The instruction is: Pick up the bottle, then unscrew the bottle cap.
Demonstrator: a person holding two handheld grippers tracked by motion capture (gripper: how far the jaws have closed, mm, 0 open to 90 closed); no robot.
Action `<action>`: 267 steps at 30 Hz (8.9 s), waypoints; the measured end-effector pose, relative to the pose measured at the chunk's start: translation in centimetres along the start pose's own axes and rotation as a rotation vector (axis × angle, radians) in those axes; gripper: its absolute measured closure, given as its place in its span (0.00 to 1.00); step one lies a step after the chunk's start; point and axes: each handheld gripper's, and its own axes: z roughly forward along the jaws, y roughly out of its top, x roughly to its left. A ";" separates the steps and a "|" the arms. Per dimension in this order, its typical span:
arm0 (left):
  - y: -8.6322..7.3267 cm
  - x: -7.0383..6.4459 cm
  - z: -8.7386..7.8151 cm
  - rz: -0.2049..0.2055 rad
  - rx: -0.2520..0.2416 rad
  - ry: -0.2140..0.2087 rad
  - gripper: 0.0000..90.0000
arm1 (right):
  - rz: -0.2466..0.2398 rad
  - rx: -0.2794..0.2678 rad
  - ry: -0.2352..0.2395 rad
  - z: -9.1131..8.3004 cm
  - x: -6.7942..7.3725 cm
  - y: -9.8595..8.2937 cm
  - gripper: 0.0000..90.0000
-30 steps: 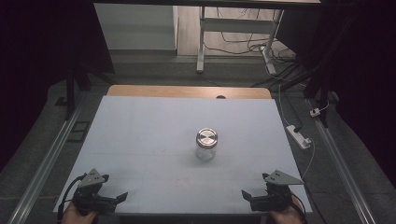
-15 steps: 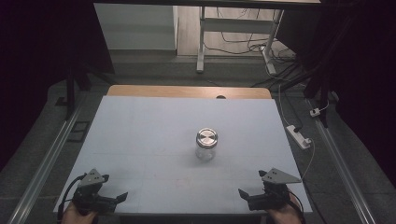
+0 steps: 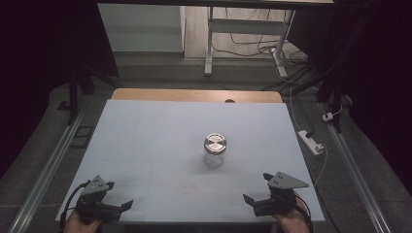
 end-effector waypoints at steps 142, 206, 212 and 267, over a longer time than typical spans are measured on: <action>0.0 0.3 0.1 -0.015 0.014 -0.037 0.02 | -0.111 -0.007 0.197 12.0 2.1 8.8 0.16; 0.4 0.5 0.0 -0.022 -0.062 -0.139 0.00 | -0.169 0.015 0.322 10.0 7.4 7.6 0.16; 1.4 -0.2 0.0 0.029 -0.077 -0.158 0.00 | -0.172 0.013 0.335 9.9 7.6 7.6 0.16; 16.7 -6.3 7.3 0.555 -0.109 -0.723 0.03 | -0.205 -0.001 0.453 10.1 7.7 7.7 0.16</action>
